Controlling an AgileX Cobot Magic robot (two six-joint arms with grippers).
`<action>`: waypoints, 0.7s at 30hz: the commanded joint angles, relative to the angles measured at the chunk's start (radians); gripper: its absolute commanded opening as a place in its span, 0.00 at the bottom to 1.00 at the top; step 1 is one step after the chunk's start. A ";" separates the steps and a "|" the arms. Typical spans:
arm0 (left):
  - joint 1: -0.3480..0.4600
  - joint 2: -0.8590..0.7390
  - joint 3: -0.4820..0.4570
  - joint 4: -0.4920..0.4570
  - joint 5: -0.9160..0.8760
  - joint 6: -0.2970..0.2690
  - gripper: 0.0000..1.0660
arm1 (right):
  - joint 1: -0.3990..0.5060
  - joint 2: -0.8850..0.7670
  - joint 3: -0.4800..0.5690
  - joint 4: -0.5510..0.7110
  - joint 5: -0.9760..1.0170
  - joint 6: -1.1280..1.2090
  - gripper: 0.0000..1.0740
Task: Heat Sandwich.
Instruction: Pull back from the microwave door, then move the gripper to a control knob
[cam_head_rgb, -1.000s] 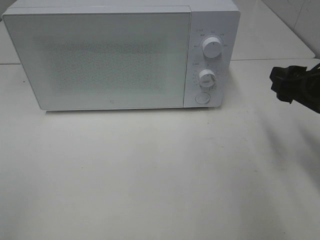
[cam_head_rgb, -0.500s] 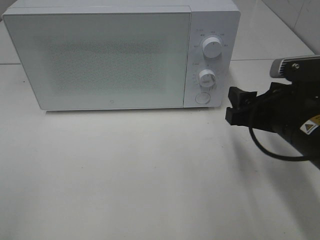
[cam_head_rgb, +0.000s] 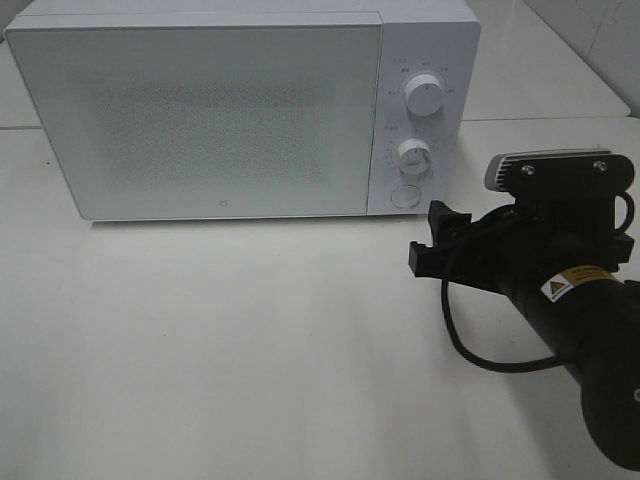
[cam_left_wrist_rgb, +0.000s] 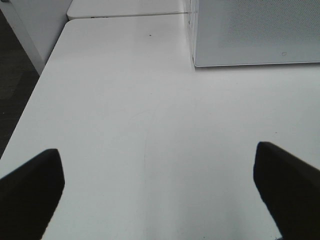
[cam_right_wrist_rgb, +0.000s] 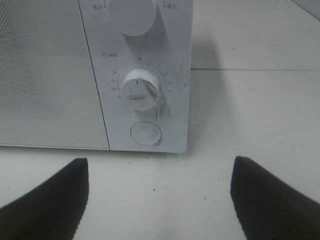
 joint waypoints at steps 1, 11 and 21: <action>-0.003 -0.026 0.004 -0.007 -0.011 0.003 0.92 | 0.040 -0.002 -0.041 0.040 -0.018 -0.108 0.70; -0.003 -0.026 0.004 -0.007 -0.011 0.003 0.92 | 0.065 -0.002 -0.070 0.059 -0.012 -0.138 0.70; -0.003 -0.026 0.004 -0.007 -0.011 0.003 0.92 | 0.062 -0.002 -0.070 0.056 -0.012 -0.092 0.70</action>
